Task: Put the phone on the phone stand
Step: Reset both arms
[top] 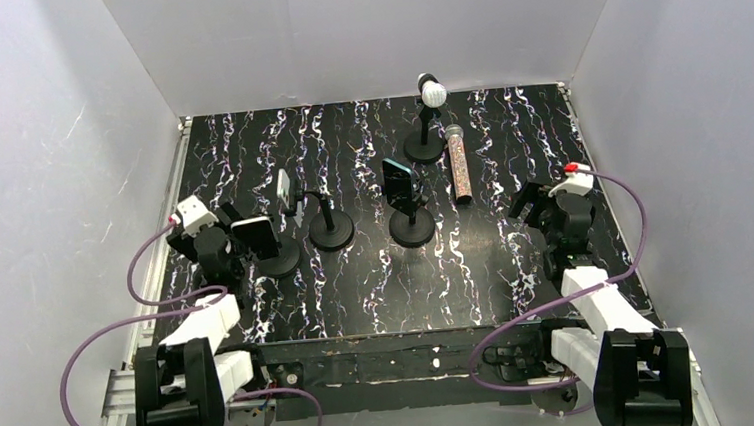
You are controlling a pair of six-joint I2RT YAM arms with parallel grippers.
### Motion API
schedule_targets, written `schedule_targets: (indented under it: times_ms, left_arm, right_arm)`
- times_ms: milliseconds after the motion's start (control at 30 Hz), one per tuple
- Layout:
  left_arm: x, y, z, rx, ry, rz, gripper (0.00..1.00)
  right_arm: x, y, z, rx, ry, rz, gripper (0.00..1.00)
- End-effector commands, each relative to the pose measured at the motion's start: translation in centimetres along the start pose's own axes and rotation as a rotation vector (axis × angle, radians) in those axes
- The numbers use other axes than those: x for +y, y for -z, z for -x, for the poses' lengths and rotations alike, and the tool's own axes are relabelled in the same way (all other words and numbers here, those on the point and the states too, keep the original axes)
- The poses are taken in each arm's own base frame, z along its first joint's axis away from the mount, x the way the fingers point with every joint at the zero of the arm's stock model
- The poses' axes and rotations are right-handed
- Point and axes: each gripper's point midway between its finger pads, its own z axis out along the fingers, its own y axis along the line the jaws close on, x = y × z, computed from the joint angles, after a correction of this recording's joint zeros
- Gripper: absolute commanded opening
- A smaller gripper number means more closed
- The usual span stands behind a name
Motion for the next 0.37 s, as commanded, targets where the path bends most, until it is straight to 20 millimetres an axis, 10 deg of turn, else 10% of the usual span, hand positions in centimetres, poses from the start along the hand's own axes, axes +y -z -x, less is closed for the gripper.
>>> schedule_targets:
  times_ms: [0,333]
  left_arm:
    - [-0.2,-0.4,2.0,-0.138,0.009,-0.008,0.99]
    - [-0.7,1.0,2.1,-0.209,-0.005,-0.054,0.99]
  right_arm:
    - [-0.4,-0.3,2.4,-0.159,0.037,-0.003,0.93]
    - [0.3,-2.5,0.4,-0.075,0.080,0.054,0.70]
